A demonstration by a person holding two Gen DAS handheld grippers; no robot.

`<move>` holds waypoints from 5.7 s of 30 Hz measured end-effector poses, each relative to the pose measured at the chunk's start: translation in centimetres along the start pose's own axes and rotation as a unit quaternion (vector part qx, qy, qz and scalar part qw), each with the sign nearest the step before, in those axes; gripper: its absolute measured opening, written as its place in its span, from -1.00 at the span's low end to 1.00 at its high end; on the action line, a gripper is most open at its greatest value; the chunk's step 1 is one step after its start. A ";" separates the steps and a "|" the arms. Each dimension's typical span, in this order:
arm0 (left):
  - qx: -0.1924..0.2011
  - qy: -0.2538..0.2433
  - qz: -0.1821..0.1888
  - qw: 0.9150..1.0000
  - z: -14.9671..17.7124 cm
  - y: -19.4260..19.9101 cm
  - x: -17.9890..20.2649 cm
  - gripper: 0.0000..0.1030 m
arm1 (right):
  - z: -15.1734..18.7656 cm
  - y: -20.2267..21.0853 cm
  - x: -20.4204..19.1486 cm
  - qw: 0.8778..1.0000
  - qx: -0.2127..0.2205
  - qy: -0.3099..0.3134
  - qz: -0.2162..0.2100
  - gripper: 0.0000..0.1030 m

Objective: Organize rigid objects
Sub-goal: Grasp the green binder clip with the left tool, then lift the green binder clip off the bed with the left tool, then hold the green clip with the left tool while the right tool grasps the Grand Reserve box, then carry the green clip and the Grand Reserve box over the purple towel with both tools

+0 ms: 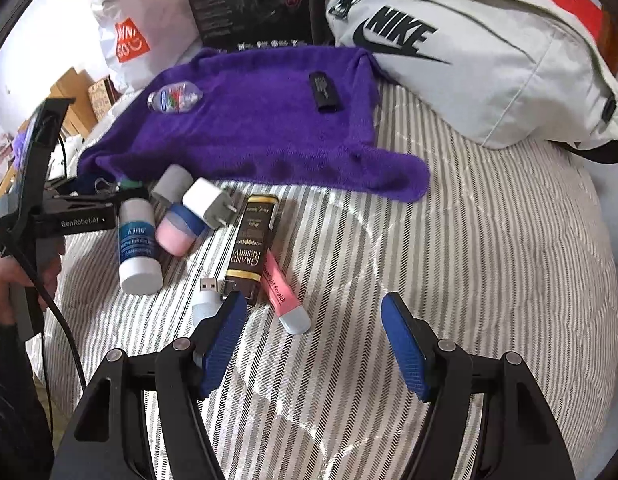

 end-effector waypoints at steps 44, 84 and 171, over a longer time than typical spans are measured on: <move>0.063 0.096 0.106 0.988 3.0 4.3 -1.9 -0.83 | 1.9 -2.6 -0.9 0.999 -0.031 0.029 0.010 0.36; 0.041 0.079 0.024 0.996 5.5 2.6 -7.0 0.18 | 2.5 -3.3 -1.5 0.997 -0.042 0.055 0.026 0.46; 0.050 -0.007 0.076 0.996 4.0 4.4 0.4 -0.21 | -2.7 -2.1 -0.4 0.999 0.005 0.006 -0.042 -0.56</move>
Point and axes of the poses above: each gripper's, at about its wrist camera, not at the fingertips, and y roughly against the way its jaws point, x to its right, z to its underside, the point moved 10 cm from there along -y, roughly the way its jaws point, and after that the axes turned 11 degrees about -y, right-handed, at the moved point
